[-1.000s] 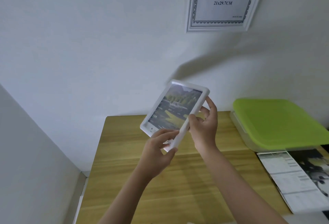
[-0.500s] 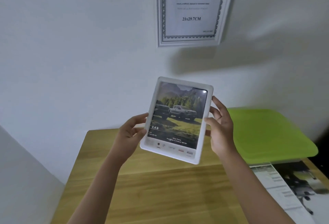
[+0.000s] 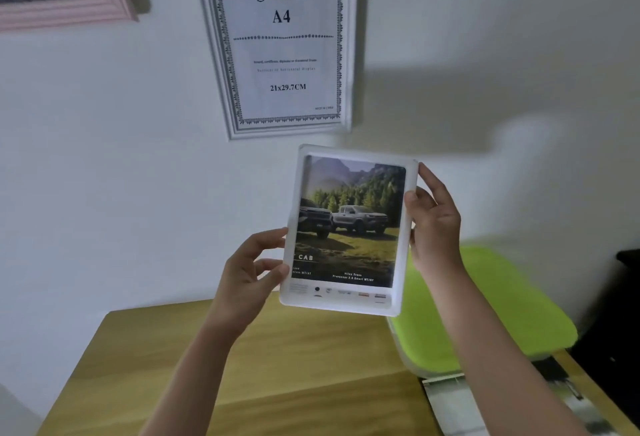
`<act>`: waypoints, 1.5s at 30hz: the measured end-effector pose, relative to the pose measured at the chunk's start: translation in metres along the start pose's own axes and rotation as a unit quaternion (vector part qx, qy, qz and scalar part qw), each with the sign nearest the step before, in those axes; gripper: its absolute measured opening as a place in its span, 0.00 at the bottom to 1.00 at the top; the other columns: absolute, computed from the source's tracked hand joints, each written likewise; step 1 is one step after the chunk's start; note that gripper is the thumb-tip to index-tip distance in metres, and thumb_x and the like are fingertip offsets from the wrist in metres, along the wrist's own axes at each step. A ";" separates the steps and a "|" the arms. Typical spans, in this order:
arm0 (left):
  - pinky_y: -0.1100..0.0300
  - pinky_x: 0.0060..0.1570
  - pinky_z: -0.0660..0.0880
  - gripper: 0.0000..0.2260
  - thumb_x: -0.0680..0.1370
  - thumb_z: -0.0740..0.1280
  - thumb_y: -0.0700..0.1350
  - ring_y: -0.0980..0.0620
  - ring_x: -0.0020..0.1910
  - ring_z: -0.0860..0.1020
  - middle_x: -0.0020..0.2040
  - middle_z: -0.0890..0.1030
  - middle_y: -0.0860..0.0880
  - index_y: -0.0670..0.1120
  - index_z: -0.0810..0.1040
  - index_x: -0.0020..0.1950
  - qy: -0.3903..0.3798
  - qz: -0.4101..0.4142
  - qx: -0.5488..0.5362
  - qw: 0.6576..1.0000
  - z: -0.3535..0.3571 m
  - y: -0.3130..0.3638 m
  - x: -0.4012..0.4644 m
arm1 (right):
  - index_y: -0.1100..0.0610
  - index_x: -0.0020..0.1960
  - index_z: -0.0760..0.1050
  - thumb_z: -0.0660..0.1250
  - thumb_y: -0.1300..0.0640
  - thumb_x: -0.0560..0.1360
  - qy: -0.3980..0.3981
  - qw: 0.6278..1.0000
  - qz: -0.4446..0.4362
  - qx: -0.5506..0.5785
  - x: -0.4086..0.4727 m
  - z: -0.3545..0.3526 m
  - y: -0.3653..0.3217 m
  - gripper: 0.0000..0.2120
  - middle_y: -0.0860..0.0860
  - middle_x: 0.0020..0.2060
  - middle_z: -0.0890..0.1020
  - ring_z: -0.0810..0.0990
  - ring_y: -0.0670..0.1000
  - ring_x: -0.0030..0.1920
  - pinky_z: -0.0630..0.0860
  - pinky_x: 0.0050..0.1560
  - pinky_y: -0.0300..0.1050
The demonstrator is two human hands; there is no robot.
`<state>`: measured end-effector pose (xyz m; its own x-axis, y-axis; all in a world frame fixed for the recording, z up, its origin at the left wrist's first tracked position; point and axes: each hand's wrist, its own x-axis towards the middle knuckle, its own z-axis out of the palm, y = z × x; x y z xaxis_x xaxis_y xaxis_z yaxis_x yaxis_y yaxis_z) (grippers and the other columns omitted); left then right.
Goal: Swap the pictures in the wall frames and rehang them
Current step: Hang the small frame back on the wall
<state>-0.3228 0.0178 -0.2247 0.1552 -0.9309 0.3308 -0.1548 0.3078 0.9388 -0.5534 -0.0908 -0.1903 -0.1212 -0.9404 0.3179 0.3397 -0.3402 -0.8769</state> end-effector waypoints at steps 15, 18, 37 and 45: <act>0.65 0.43 0.77 0.23 0.70 0.69 0.28 0.52 0.47 0.79 0.50 0.80 0.47 0.51 0.77 0.59 0.006 0.168 0.012 0.986 0.106 0.110 0.157 | 0.45 0.61 0.76 0.67 0.58 0.76 0.016 0.971 -0.225 -0.081 0.165 -0.033 -0.138 0.15 0.61 0.48 0.81 0.81 0.59 0.50 0.80 0.51 0.57; 0.66 0.43 0.77 0.23 0.70 0.70 0.29 0.54 0.46 0.79 0.47 0.80 0.48 0.51 0.77 0.59 0.010 0.199 0.025 0.980 0.127 0.130 0.193 | 0.46 0.60 0.76 0.67 0.58 0.76 0.024 0.965 -0.251 -0.076 0.204 -0.036 -0.159 0.14 0.58 0.45 0.82 0.82 0.55 0.48 0.81 0.49 0.52; 0.65 0.31 0.74 0.20 0.71 0.67 0.32 0.57 0.37 0.79 0.41 0.80 0.50 0.51 0.72 0.57 0.080 0.246 0.072 0.963 0.170 0.237 0.337 | 0.49 0.60 0.77 0.65 0.59 0.77 0.053 0.954 -0.286 -0.070 0.345 0.011 -0.267 0.13 0.48 0.36 0.79 0.79 0.48 0.40 0.81 0.42 0.46; 0.72 0.31 0.75 0.19 0.71 0.68 0.34 0.58 0.41 0.78 0.43 0.79 0.50 0.51 0.70 0.57 0.097 0.285 0.154 0.941 0.174 0.223 0.339 | 0.48 0.61 0.76 0.64 0.59 0.78 0.067 0.950 -0.295 -0.079 0.354 0.007 -0.254 0.13 0.49 0.36 0.79 0.79 0.47 0.39 0.81 0.45 0.47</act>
<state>-0.4742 -0.2632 0.0796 0.1309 -0.5688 0.8120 -0.5382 0.6471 0.5401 -0.6765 -0.3376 0.1473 -0.3678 -0.5739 0.7317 0.0325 -0.7943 -0.6067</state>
